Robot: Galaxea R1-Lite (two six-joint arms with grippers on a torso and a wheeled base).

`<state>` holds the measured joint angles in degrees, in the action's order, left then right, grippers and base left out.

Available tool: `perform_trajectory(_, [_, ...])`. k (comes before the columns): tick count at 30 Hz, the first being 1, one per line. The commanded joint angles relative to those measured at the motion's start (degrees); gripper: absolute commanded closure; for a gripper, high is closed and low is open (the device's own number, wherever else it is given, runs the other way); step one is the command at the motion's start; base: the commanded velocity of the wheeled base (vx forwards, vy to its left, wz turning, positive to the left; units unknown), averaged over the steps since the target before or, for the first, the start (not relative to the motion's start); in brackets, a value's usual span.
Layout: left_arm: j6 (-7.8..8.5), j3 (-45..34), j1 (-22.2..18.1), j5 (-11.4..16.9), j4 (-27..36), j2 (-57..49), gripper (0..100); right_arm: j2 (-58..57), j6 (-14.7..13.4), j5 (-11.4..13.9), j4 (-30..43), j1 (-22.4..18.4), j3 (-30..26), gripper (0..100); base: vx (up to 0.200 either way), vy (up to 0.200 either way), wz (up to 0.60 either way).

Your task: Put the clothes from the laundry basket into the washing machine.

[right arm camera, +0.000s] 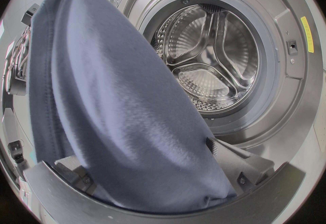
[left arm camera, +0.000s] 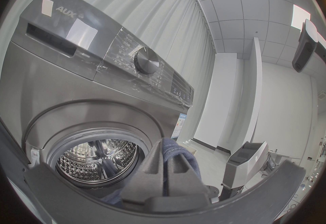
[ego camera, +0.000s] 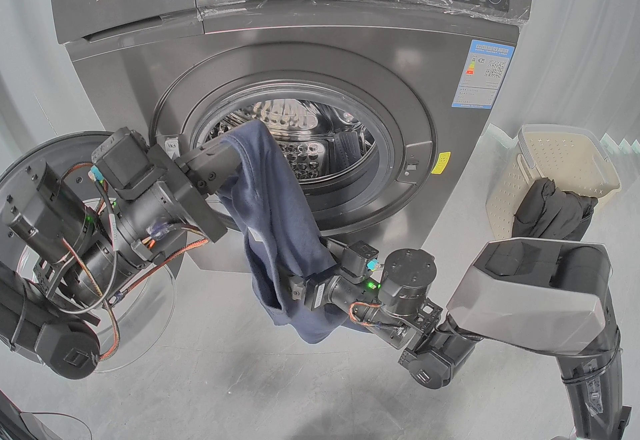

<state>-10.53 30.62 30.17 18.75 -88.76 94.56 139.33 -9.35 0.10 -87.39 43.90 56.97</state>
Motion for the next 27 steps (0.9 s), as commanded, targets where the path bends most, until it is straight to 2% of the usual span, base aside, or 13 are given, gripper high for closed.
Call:
perform_trajectory(1, [-0.19,-0.4,1.5,0.1,0.0,-1.9,100,3.0,0.0,0.1,0.1,-0.3,3.3,0,0.000,0.000,0.00])
perform_trajectory(7, [-0.28,-0.2,1.6,0.2,0.1,-2.5,100,4.2,-0.1,-0.1,0.0,-0.3,4.5,0,0.000,0.000,0.00])
perform_trajectory(8, [-0.28,-0.2,1.6,0.2,0.1,-2.5,100,4.2,-0.1,-0.1,0.0,-0.3,4.5,100,0.000,0.000,0.00])
perform_trajectory(15, [-0.28,0.2,0.0,0.1,0.3,-1.7,100,1.0,-0.2,-0.5,-0.7,-1.4,2.6,100,0.000,0.000,0.00])
perform_trajectory(20, [-0.19,0.0,-3.6,0.1,0.3,1.1,100,-6.1,-0.4,-0.9,-0.8,-3.1,-2.9,100,0.000,0.000,0.00])
perform_trajectory(23, [0.07,-0.5,-7.1,0.2,0.2,3.5,100,-11.6,-0.6,-2.1,-0.8,-3.5,-7.5,100,0.000,0.000,0.00])
perform_trajectory(27, [0.25,-1.4,-9.8,0.3,0.1,6.2,100,-17.1,-0.8,-2.5,-0.7,-3.5,-10.5,100,0.000,0.000,0.00])
